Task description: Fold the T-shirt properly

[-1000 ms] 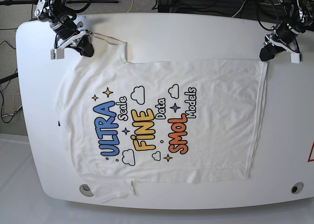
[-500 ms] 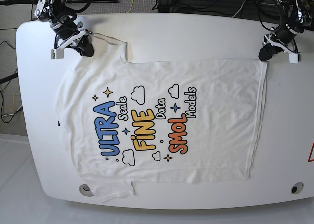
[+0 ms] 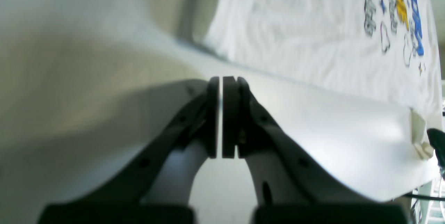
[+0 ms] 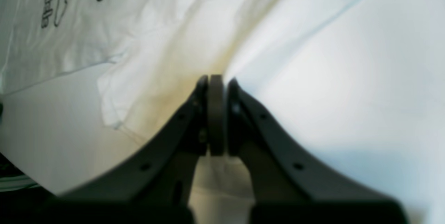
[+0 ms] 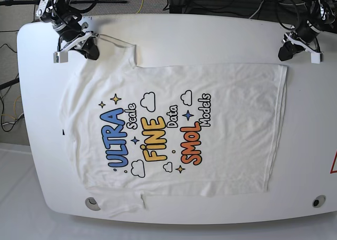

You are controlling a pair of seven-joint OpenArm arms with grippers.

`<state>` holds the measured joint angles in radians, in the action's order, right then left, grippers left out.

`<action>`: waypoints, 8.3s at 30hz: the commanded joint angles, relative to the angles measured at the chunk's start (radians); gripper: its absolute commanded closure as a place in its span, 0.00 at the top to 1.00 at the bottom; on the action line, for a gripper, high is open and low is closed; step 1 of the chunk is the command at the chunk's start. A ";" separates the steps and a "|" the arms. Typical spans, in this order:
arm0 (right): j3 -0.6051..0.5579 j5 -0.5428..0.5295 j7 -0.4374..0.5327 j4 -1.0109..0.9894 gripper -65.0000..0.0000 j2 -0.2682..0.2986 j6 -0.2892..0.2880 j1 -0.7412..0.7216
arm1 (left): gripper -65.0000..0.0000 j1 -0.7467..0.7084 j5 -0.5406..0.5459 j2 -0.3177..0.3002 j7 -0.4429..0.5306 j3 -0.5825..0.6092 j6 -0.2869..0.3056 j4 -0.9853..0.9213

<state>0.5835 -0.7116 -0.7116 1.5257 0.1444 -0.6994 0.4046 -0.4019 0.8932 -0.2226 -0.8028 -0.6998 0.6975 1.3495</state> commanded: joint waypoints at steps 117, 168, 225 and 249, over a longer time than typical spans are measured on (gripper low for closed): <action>0.066 0.026 -0.049 0.170 0.00 0.020 0.001 0.147 | 0.29 -0.120 0.065 -0.004 -0.069 0.040 0.001 0.244; 0.067 0.050 -0.072 0.167 0.00 0.014 0.001 0.145 | 0.49 -0.065 0.066 -0.024 -0.121 0.054 -0.017 0.166; 0.075 0.049 -0.084 0.161 0.00 0.016 0.001 0.167 | 0.00 -0.136 0.044 -0.036 -0.127 0.014 -0.058 0.163; 0.075 0.055 -0.088 0.160 0.00 0.014 0.001 0.159 | 0.00 -0.102 0.034 -0.041 -0.125 0.011 -0.057 0.140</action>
<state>0.6537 -0.6575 -0.7975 1.6745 0.1471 -0.6926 0.5602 -0.4999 0.9184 -0.2508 -0.9325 -0.6838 0.6388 1.4815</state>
